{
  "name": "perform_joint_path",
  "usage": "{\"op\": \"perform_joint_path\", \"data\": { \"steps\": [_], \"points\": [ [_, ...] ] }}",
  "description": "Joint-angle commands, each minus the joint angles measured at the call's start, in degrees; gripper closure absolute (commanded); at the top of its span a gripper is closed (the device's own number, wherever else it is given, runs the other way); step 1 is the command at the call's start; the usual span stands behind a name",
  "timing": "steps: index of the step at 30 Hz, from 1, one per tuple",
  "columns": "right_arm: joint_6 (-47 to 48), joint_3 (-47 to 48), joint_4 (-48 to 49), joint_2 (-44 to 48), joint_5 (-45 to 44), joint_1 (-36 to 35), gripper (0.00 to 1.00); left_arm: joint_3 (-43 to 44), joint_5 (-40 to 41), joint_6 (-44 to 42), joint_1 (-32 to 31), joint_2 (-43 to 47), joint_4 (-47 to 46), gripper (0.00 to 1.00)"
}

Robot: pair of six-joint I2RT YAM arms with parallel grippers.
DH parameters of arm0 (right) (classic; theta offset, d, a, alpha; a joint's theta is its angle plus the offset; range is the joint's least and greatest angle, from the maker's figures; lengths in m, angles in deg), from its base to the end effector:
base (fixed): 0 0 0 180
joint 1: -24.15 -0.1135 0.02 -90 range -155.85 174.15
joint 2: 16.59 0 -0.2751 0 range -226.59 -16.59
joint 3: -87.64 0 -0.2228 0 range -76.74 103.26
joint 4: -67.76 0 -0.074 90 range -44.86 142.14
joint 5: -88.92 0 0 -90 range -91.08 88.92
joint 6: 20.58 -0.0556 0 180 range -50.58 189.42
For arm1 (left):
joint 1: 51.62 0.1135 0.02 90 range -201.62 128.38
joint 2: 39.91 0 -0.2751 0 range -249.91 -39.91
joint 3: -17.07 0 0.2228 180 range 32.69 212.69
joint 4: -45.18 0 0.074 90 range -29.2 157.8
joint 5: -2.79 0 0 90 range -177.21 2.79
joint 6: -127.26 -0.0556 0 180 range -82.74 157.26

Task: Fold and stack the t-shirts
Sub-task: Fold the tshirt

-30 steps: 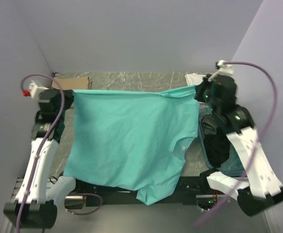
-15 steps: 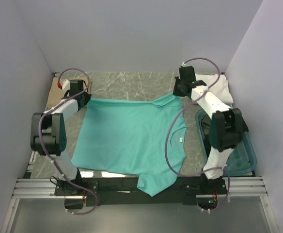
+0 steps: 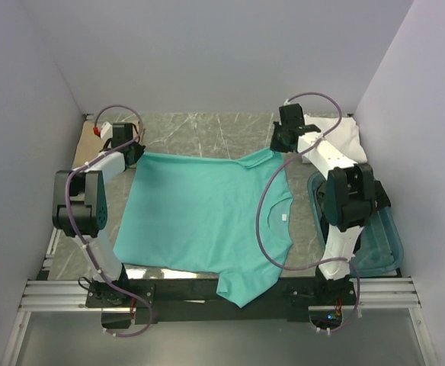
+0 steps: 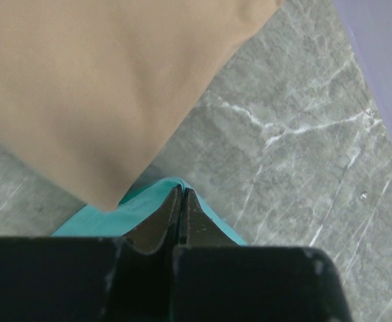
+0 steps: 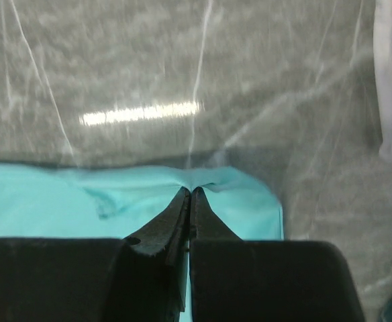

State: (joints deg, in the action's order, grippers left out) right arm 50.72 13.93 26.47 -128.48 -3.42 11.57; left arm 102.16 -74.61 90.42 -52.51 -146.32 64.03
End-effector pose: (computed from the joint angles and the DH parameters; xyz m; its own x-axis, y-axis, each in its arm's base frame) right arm 0.4229 0.0921 0.2524 -0.7359 0.1640 -0.6569 0.0481 0.9804 0.1909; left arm 0.4034 0.0059 0.2137 -0.2655 -0.7770 -0.5708 -0.6070 0.5946 -0.5272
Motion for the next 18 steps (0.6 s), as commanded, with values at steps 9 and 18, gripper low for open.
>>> {"op": "perform_joint_path", "data": {
  "steps": [9,18],
  "points": [
    [-4.4,-22.3,3.1,22.7,6.5,0.0,1.00,-14.7,0.6,-0.4,0.1,20.8,-2.3,0.99],
    [-9.1,-34.8,2.8,36.0,8.5,-1.3,1.00,-24.0,2.4,1.5,0.1,30.4,0.3,0.99]
  ]
}}
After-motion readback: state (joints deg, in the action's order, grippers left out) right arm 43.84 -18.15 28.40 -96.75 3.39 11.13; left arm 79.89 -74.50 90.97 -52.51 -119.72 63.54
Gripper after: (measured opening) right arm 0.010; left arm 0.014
